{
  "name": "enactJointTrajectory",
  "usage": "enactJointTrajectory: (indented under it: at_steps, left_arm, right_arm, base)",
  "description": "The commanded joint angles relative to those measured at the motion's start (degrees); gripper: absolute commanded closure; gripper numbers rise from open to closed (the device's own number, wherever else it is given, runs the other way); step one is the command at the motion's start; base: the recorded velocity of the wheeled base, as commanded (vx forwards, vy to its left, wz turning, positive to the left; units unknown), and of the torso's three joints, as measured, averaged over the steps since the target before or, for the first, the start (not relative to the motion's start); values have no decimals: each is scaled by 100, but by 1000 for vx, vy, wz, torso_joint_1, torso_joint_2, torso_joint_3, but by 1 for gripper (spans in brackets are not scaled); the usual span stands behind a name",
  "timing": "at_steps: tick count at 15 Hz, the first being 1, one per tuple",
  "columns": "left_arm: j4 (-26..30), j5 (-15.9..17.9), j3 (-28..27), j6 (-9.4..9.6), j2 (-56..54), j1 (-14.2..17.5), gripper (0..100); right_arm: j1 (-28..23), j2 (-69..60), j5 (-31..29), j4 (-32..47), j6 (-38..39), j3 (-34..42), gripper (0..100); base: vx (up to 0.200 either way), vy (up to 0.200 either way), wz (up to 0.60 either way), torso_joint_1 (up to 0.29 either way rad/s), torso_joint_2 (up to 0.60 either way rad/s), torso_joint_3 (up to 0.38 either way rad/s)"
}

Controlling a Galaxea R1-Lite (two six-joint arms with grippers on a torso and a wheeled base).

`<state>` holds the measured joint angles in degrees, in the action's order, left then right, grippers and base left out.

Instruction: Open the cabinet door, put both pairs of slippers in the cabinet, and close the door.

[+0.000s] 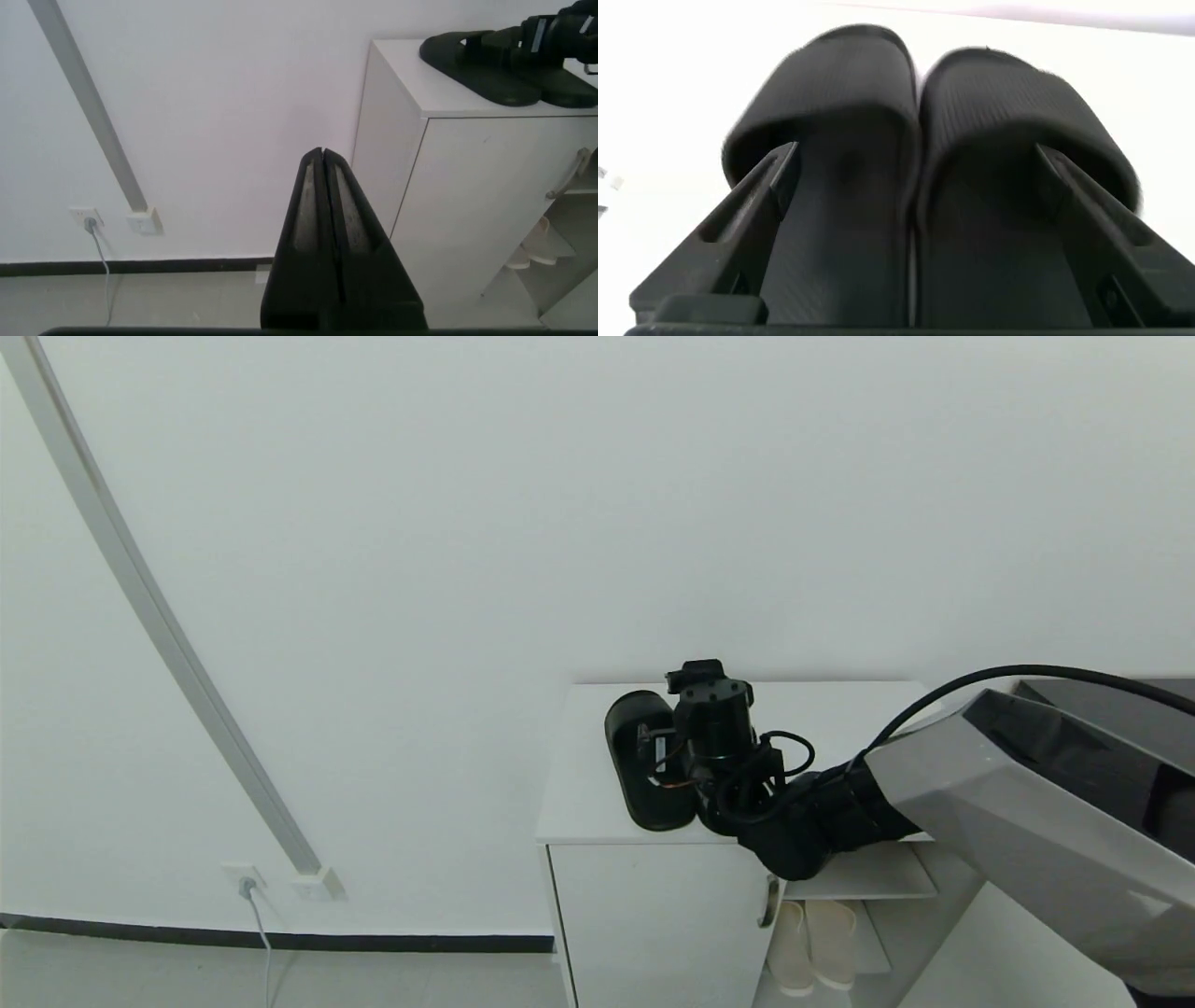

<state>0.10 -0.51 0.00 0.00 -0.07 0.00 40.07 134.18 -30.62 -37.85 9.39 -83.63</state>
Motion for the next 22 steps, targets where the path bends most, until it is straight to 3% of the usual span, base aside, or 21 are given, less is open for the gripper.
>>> enactJointTrajectory:
  at_steps: [1, 8, 9, 19, 21, 22]
  left_arm:
    - [-1, -2, 0, -9, 7, 0, 100]
    - [-1, -2, 0, -9, 7, 0, 100]
    - [-1, -2, 0, -9, 7, 0, 100]
    - [-1, -2, 0, -9, 7, 0, 100]
    - [-1, -10, 0, -18, 7, 0, 100]
    - [-1, -10, 0, -18, 7, -9, 100]
  right_arm:
    - [-87, 310, 4, 129, 2, -374, 0]
    - [-219, 750, 56, 226, -60, -945, 0]
    - [-237, 785, 56, 226, -86, -989, 100]
    - [-201, 521, 56, 190, -86, -804, 100]
    - [-166, -6, 188, 138, -86, -224, 100]
    - [-105, -525, 487, -56, -95, 417, 100]
  base:
    - [0, 0, 0, 0, 0, 0]
    - [0, 0, 0, 0, 0, 0]
    - [0, 0, 0, 0, 0, 0]
    - [0, 0, 0, 0, 0, 0]
    - [0, 0, 0, 0, 0, 0]
    - [0, 0, 0, 0, 0, 0]
